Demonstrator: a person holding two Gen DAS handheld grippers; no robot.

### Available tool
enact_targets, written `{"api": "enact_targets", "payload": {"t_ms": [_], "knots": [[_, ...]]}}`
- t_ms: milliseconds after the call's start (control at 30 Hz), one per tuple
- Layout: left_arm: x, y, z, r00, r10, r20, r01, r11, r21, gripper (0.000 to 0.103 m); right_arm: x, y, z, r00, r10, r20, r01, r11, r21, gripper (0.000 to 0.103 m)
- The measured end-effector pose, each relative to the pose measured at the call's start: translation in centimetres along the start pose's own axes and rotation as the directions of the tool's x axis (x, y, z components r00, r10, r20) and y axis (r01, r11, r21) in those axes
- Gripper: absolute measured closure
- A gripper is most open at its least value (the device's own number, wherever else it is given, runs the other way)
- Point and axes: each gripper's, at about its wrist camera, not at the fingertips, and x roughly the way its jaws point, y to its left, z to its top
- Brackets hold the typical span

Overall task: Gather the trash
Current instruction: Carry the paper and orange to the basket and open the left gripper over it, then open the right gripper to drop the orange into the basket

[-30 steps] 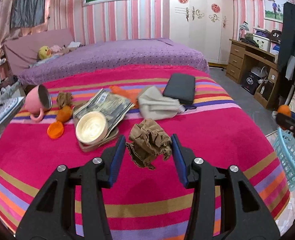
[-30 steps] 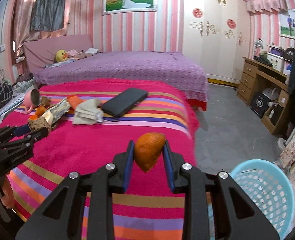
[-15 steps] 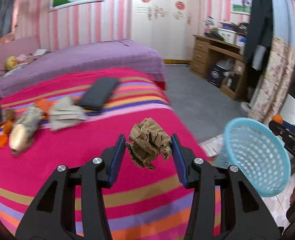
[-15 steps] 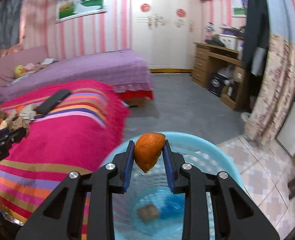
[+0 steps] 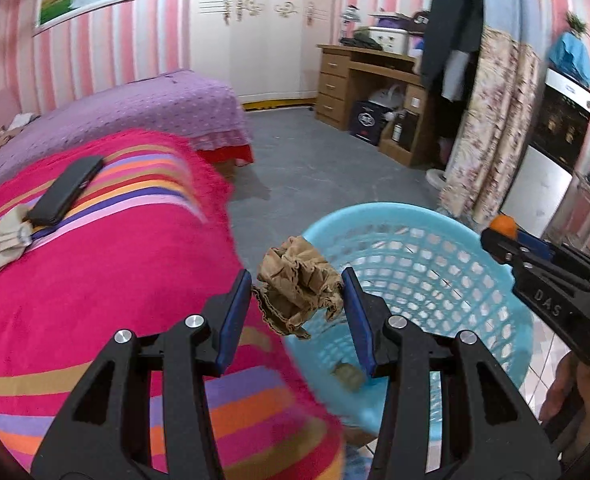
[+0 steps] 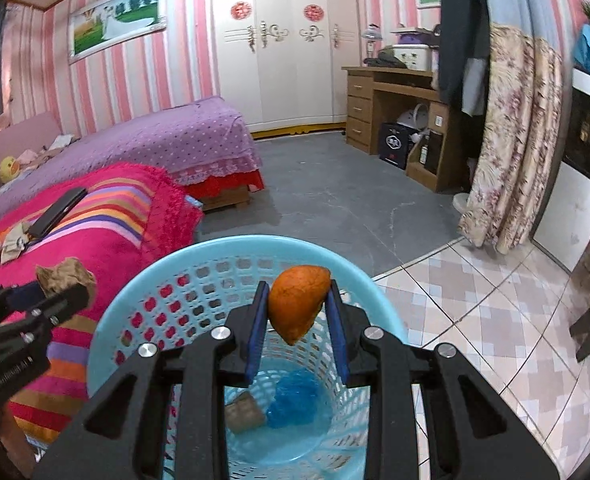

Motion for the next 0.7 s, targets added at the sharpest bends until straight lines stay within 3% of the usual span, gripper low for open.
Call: {"api": "enact_targets", "payload": {"t_ms": [167, 200, 233, 300, 533, 700], "knots": [[0.8, -2.4, 1.0, 0.998, -0.054, -0.018, 0.054, 0.998, 0.026, 0.054, 0.0, -1.7, -0.5, 1.000, -0.015, 0.005, 0.015, 0.998, 0.055, 0.074], [0.9, -2.5, 1.1, 0.998, -0.066, -0.025, 0.066, 0.997, 0.025, 0.049, 0.0, -1.8, -0.5, 1.000, -0.018, 0.006, 0.018, 0.998, 0.055, 0.074], [1.0, -2.6, 1.3, 0.996, -0.080, -0.035, 0.081, 0.996, 0.025, 0.035, 0.0, -1.8, -0.6, 1.000, -0.021, 0.007, 0.021, 0.998, 0.053, 0.074], [1.2, -2.4, 1.5, 0.997, -0.069, -0.038, 0.070, 0.997, 0.022, 0.023, -0.1, -1.9, -0.6, 1.000, -0.024, 0.009, 0.023, 0.999, 0.049, 0.074], [1.0, 0.0, 2.1, 1.000, -0.008, -0.013, 0.008, 1.000, 0.023, 0.014, 0.0, -1.5, -0.7, 1.000, -0.020, 0.008, 0.019, 0.999, 0.049, 0.074], [0.9, 2.4, 1.6, 0.999, 0.035, -0.016, -0.035, 0.999, -0.005, 0.012, 0.6, -0.5, -0.8, 1.000, -0.018, 0.003, 0.017, 0.999, 0.034, 0.074]]}}
